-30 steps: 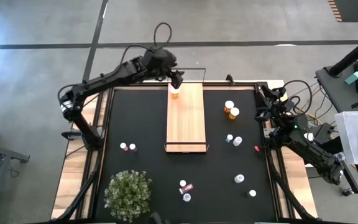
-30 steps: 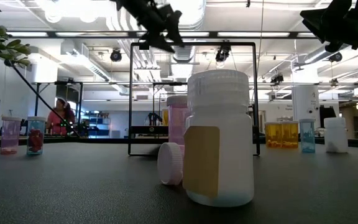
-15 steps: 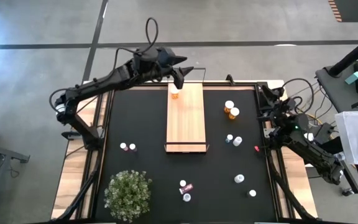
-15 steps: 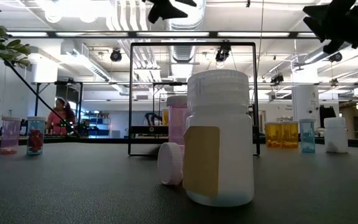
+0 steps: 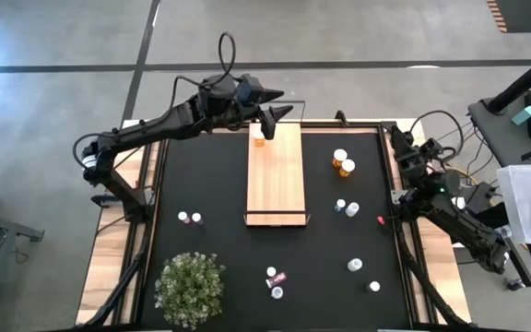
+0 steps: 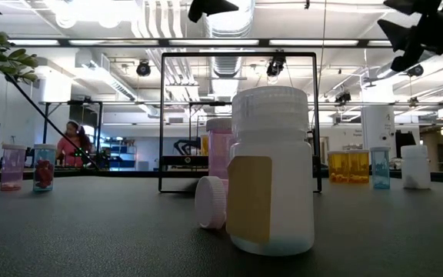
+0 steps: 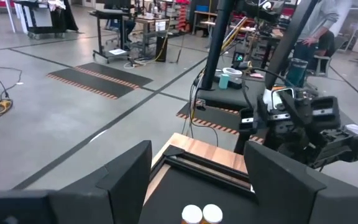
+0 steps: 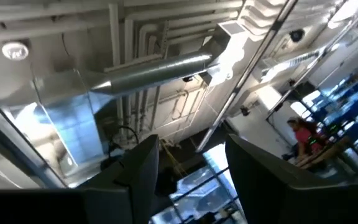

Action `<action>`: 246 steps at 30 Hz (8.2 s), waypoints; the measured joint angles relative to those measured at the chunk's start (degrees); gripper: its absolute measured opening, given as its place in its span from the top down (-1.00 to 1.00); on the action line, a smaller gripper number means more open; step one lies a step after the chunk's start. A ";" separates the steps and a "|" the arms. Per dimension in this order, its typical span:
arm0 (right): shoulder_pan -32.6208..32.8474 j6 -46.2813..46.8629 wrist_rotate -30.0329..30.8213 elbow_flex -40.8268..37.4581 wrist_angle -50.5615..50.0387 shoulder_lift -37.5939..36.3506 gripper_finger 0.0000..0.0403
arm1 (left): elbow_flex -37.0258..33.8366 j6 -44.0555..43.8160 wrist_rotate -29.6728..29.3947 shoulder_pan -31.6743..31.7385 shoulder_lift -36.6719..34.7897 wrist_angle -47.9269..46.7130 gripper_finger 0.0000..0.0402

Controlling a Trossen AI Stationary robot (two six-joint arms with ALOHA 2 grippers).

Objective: Pick and place medicine bottles onto shelf by color
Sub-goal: Put the bottom orange pill bottle aligned with the other orange pill bottle on the shelf

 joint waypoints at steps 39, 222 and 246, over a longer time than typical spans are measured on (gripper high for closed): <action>0.26 -4.76 -1.24 50.81 -83.49 26.25 0.12 | -0.04 0.60 -0.19 0.24 -0.09 0.08 -0.20; 2.91 -14.14 -3.16 53.96 -103.77 66.95 0.00 | -0.37 2.05 -0.15 0.63 -0.09 -13.75 -0.20; 18.86 -12.75 1.91 88.11 -105.00 88.50 0.00 | -0.41 10.34 -0.20 2.40 -6.40 -17.22 -0.20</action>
